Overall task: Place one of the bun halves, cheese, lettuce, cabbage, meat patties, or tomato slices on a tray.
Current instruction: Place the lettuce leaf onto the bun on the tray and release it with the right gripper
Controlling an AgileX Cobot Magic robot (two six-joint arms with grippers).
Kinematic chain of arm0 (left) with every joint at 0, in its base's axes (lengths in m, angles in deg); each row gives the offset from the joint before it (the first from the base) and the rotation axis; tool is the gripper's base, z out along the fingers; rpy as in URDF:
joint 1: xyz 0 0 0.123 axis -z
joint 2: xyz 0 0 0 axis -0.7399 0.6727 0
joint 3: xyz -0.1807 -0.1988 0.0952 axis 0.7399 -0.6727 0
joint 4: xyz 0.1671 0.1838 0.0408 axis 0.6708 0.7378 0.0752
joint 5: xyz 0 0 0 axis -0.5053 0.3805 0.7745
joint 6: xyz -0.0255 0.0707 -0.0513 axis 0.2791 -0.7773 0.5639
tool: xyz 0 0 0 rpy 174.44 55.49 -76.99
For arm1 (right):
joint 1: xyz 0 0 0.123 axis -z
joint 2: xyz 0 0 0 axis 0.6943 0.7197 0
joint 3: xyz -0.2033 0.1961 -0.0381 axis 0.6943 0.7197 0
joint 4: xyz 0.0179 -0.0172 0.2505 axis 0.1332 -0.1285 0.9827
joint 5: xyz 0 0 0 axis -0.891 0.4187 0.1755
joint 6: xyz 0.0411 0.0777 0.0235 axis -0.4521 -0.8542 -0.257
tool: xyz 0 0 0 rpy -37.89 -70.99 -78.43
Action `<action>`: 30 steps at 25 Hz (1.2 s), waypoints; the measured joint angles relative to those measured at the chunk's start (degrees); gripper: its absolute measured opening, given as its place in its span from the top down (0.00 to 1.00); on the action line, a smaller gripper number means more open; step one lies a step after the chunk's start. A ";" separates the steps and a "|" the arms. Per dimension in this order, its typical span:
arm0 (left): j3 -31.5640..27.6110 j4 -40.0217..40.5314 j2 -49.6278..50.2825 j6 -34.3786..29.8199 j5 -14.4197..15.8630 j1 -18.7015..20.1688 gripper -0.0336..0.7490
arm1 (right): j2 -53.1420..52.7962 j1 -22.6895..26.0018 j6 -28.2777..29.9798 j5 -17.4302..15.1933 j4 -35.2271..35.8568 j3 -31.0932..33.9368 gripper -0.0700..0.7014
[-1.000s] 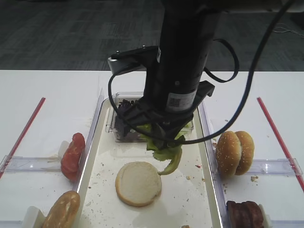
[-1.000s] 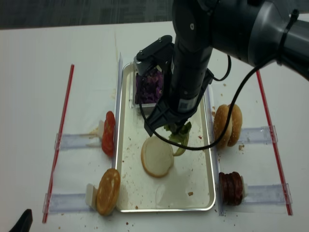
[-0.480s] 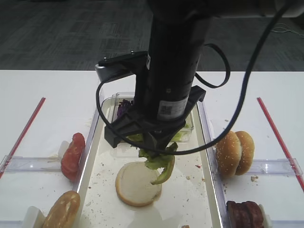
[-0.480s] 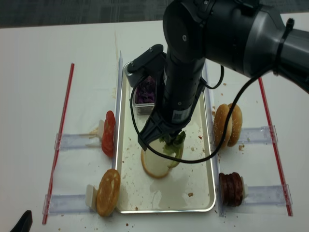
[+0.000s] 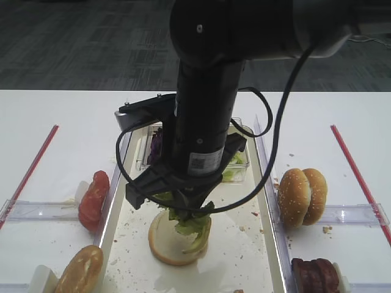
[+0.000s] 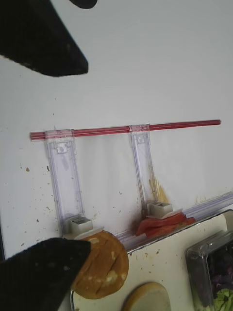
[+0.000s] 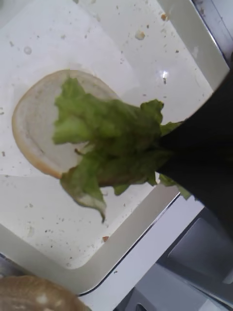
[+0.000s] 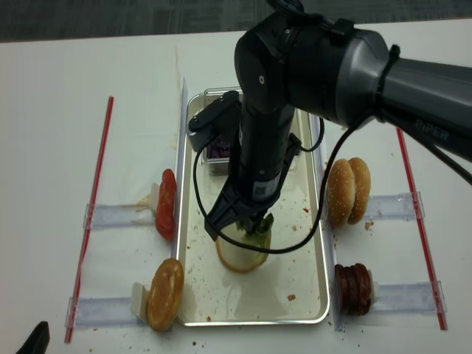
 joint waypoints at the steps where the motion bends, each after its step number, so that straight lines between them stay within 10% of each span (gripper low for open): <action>1: 0.00 0.00 0.00 0.00 0.00 0.00 0.12 | 0.26 0.00 0.11 0.25 0.28 0.00 0.81; 30: 0.00 0.00 0.00 0.00 0.00 0.00 0.12 | 9.27 0.00 1.79 8.47 0.96 0.00 0.81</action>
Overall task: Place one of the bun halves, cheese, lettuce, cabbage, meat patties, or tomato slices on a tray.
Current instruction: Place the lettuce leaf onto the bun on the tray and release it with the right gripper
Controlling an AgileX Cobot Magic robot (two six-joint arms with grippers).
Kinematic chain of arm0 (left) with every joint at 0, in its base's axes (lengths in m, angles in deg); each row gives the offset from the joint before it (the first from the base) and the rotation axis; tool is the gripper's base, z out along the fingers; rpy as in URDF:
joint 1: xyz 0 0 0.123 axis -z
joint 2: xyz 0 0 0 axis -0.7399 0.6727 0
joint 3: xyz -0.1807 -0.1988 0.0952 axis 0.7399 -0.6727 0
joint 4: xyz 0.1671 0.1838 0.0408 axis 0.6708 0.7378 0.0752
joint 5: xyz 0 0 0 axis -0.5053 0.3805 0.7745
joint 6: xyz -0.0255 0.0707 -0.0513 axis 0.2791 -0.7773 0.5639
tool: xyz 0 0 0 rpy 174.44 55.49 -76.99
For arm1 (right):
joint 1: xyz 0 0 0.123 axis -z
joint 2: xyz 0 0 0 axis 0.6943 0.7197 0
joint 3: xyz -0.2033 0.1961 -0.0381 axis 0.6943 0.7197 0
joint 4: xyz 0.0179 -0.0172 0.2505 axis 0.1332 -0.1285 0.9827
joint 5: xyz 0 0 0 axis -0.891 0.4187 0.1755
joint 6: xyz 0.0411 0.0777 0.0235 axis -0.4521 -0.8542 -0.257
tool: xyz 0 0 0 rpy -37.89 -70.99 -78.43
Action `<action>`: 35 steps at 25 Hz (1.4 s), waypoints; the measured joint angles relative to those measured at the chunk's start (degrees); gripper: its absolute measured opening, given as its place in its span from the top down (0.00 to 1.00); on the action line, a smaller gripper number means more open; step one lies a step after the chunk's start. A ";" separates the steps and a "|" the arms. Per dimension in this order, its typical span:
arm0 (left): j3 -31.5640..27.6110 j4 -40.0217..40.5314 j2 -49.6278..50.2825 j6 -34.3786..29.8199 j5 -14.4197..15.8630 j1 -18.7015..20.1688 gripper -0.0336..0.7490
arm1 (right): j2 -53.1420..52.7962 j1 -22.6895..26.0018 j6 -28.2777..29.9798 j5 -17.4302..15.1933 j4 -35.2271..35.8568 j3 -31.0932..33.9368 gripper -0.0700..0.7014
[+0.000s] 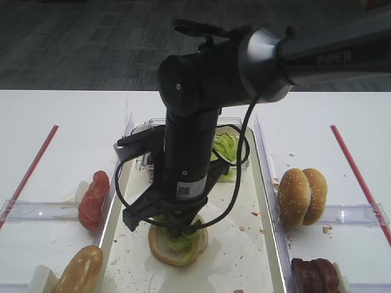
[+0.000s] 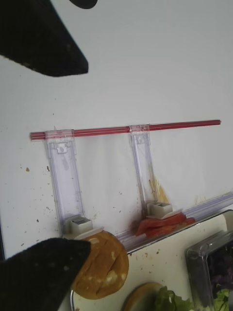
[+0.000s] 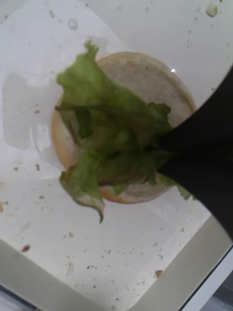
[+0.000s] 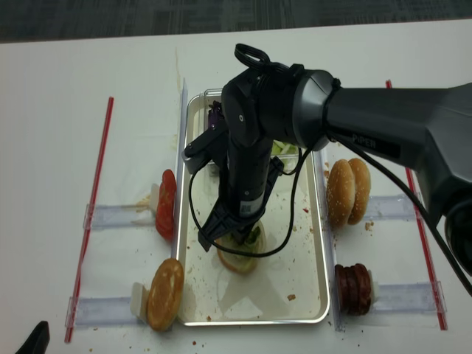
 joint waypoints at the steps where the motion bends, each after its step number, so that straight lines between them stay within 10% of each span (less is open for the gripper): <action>1: 0.00 0.00 0.00 0.00 0.00 0.00 0.12 | 0.26 0.00 0.10 0.00 0.00 0.00 0.81; 23: 0.00 0.00 0.00 0.00 0.00 0.00 0.12 | 0.49 0.00 1.34 0.00 -0.09 0.00 0.63; 35: 0.00 0.00 0.00 0.00 0.00 0.00 0.12 | 0.49 -0.02 5.07 0.21 2.60 0.00 0.13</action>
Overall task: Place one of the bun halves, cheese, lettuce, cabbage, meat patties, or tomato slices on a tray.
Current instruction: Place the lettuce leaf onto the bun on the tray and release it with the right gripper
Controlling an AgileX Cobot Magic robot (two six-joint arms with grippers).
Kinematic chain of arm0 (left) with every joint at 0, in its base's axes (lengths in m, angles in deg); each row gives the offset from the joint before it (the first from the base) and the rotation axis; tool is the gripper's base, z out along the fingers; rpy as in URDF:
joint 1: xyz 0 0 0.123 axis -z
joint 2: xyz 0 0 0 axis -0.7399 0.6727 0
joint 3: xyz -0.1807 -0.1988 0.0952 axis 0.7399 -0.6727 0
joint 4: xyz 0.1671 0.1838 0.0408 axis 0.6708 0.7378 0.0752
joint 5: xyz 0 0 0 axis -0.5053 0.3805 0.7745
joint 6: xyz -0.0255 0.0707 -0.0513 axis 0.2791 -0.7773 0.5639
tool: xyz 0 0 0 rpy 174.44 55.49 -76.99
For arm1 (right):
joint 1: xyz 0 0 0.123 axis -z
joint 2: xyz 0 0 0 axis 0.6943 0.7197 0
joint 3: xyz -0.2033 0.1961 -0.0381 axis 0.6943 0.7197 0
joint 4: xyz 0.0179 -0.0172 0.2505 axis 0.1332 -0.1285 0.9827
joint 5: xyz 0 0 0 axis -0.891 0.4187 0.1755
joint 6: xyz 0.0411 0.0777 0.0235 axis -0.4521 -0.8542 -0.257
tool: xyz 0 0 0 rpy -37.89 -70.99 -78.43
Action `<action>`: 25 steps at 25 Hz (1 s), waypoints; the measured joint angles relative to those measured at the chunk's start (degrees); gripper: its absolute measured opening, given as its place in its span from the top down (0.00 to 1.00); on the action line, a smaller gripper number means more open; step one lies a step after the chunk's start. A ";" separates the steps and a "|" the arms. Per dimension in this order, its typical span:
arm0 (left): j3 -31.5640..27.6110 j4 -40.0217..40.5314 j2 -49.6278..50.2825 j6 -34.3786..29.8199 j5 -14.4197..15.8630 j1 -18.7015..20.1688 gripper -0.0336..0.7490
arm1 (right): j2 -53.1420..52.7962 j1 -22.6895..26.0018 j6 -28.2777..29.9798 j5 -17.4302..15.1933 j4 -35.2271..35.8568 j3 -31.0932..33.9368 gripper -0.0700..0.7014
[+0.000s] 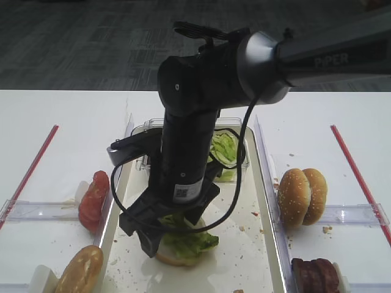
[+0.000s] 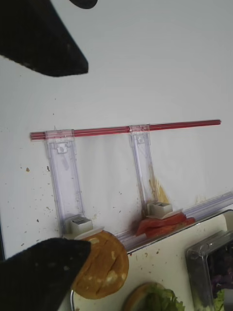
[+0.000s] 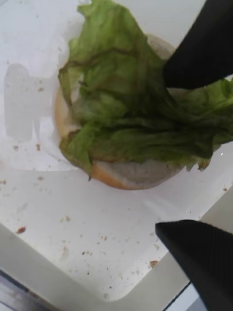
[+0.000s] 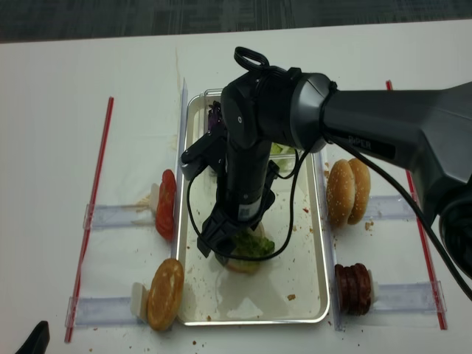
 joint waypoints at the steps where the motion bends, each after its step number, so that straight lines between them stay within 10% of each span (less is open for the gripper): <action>1: 0.00 0.00 0.00 0.00 0.00 0.00 0.12 | 0.00 0.00 0.42 0.00 0.25 0.00 0.10; 16: 0.00 0.00 0.00 0.00 0.00 0.00 0.12 | 0.00 0.00 0.81 -0.87 -4.60 0.00 0.02; 25: 0.00 0.00 0.00 0.00 0.00 0.00 0.12 | 0.00 0.00 0.81 -7.08 -5.80 -6.29 0.02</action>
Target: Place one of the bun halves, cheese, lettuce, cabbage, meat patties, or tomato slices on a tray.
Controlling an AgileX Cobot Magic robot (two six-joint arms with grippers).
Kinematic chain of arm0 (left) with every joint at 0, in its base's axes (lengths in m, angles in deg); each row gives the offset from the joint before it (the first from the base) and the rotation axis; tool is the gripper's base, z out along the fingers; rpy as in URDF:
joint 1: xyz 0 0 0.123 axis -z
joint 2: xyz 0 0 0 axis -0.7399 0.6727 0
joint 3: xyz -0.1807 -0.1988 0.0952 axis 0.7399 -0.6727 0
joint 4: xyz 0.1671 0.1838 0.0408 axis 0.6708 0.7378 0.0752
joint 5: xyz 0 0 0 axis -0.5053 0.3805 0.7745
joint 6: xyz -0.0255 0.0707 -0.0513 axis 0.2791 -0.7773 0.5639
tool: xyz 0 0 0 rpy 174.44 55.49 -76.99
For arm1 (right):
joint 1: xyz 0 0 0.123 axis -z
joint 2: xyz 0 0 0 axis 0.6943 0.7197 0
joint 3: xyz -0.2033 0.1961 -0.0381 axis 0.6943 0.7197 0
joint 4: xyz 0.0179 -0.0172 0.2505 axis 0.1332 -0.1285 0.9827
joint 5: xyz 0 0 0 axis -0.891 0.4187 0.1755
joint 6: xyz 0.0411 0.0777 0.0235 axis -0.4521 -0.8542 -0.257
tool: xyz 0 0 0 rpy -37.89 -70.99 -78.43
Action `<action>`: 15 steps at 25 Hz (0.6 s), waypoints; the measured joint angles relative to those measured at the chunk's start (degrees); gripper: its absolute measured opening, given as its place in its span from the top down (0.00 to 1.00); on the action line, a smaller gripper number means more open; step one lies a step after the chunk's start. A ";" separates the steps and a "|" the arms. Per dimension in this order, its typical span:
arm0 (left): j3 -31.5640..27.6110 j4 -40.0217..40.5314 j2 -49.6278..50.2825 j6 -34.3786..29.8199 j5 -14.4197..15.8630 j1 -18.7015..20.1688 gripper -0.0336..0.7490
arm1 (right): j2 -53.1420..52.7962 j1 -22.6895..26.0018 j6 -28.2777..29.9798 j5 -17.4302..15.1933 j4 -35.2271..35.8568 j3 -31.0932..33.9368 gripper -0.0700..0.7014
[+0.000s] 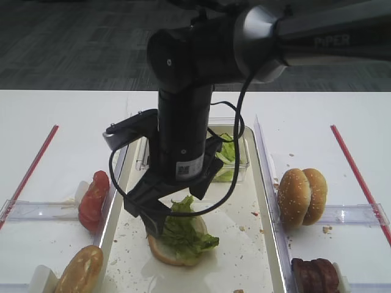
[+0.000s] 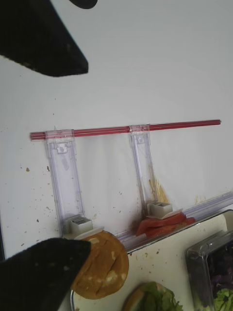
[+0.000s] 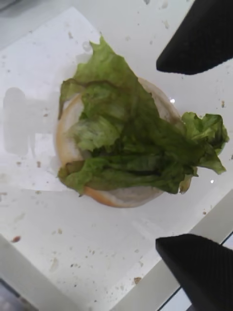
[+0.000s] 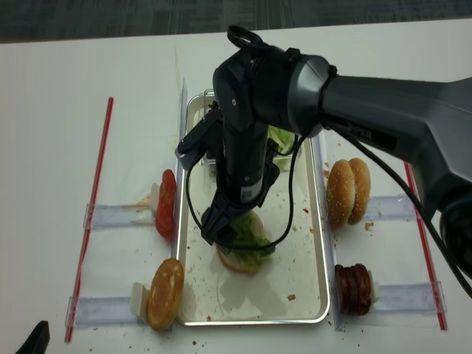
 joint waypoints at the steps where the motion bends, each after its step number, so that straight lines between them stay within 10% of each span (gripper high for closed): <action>1: 0.00 0.00 0.00 0.00 0.00 0.00 0.12 | 0.00 0.00 0.00 -1.19 -0.32 -1.29 0.02; 15: 0.00 0.00 0.00 0.00 0.00 0.00 0.12 | 0.00 0.00 -2.64 -4.15 -10.15 -12.52 0.02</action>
